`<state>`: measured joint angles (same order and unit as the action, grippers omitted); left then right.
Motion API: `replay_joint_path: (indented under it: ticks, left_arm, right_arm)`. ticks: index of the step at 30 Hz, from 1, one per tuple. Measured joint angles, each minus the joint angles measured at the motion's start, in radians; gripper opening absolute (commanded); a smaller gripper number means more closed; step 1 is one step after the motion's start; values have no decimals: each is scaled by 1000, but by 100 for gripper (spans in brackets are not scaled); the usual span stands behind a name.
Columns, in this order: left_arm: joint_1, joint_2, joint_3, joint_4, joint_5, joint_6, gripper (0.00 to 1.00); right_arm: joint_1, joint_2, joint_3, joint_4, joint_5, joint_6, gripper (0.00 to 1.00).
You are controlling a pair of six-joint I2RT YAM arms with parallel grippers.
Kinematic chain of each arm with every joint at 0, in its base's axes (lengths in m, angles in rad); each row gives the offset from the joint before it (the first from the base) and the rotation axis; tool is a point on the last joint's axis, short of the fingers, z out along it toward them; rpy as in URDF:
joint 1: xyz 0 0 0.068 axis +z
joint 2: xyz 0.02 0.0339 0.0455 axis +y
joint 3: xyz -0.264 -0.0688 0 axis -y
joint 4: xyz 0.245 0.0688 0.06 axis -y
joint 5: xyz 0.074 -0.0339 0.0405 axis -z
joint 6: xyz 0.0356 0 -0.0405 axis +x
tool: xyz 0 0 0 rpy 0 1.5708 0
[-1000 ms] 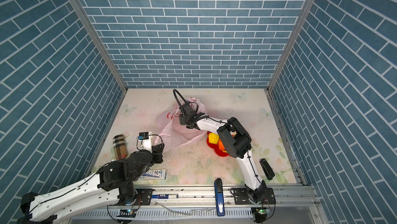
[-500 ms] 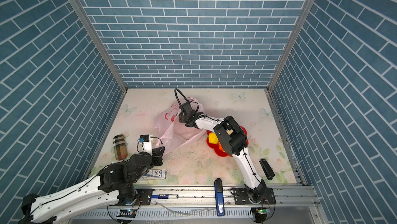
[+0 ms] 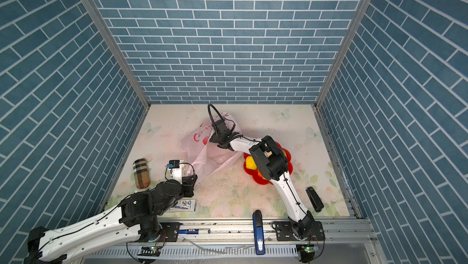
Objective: Take fruits out of the plastic bag
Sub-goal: Pick up the fruit from the plastic bag.
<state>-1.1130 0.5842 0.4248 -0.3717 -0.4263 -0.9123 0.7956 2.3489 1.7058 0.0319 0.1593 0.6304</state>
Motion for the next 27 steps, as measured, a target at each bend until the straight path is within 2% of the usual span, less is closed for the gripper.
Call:
replay_joint_path:
  ticks: [20,27]
  left_arm:
    - [0,-10,-15,34,47,-4,0]
    - [0,-32,-24,31,46,-11,0]
  right_arm:
    - [-31,82,108,44,-22,87,83]
    - [-35,89,117,51,-22,106,76]
